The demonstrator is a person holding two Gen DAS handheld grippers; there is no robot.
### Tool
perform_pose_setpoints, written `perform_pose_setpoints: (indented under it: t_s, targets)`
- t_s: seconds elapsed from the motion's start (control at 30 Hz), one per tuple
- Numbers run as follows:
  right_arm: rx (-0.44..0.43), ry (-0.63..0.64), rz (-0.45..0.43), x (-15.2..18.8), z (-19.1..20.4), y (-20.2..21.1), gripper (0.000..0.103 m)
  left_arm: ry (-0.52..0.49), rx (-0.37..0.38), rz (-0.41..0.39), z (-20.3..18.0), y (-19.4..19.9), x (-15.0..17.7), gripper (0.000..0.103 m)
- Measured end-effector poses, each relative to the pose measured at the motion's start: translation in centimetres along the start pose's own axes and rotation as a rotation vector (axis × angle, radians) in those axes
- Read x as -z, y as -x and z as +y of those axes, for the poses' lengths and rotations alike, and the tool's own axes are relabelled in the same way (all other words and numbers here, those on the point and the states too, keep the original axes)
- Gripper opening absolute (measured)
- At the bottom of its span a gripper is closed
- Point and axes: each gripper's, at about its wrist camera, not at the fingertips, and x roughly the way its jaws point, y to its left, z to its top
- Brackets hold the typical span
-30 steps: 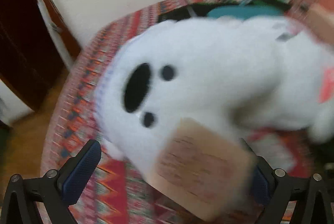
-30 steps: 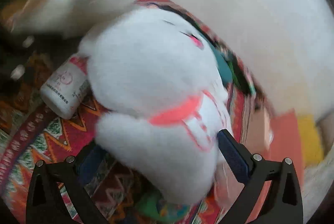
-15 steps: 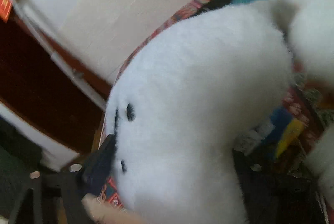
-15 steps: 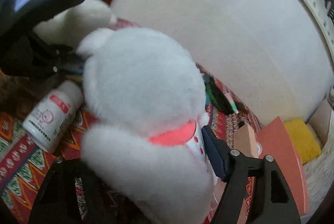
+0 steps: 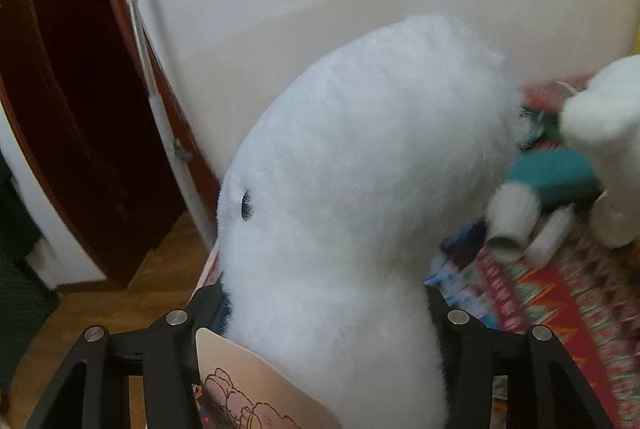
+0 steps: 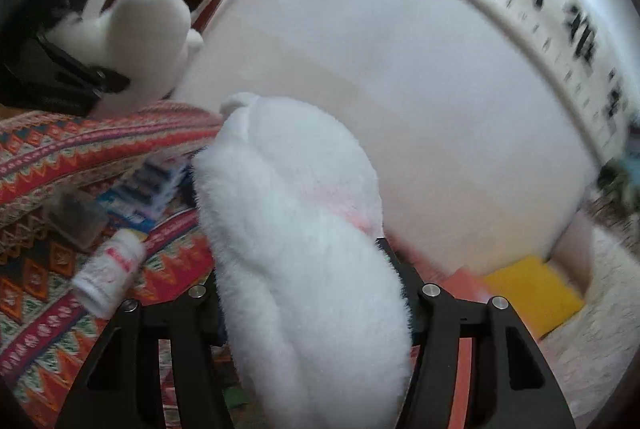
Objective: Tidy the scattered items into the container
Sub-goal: 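Grasp the white plush toys with both grippers together, then carry the plush toys into the pink box and open both grippers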
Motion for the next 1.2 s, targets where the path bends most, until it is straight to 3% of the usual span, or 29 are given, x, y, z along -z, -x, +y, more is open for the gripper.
perform_pose_setpoints:
  t_s: [0.3,0.4,0.5,0.73,0.9,0.97,1.03,1.07,1.1,1.13,1.2]
  targets:
    - [0.267,-0.006,-0.169,-3.1,-3.3,4.3,0.062,-0.004,0.069,-0.171,-1.8,7.5,-2.7,0.060]
    - [0.341,-0.041,-0.203,-3.6,-8.1,7.5,0.062,-0.019,0.120,-0.208,-4.0,8.6,-4.7,0.060]
    - [0.409,-0.088,-0.235,-3.2,-12.1,9.3,0.062,-0.004,0.223,-0.219,-6.7,10.2,-6.9,0.060]
    - [0.552,-0.200,-0.231,0.1,-25.3,13.2,0.062,-0.061,0.386,-0.322,-16.1,13.6,-12.4,0.060]
    - [0.595,-0.260,-0.119,3.7,-34.1,11.9,0.063,-0.114,0.500,-0.373,-23.0,15.2,-15.6,0.060]
    - [0.567,-0.279,-0.055,5.5,-37.1,10.1,0.064,-0.139,0.539,-0.386,-26.2,15.4,-16.9,0.060]
    - [0.477,-0.298,0.048,7.4,-39.8,7.1,0.069,-0.170,0.572,-0.383,-29.6,15.2,-18.2,0.066]
    - [0.432,-0.326,0.112,8.9,-41.1,5.1,0.075,-0.213,0.585,-0.357,-32.0,14.7,-18.6,0.073]
    - [0.430,-0.364,0.187,10.7,-42.3,3.2,0.081,-0.265,0.605,-0.307,-34.7,13.9,-18.9,0.072]
    - [0.427,-0.400,0.256,12.4,-43.4,1.5,0.092,-0.300,0.624,-0.248,-37.0,12.7,-19.0,0.080]
    - [0.419,-0.468,0.353,15.3,-44.8,0.3,0.093,-0.335,0.650,-0.152,-39.4,10.6,-18.0,0.085]
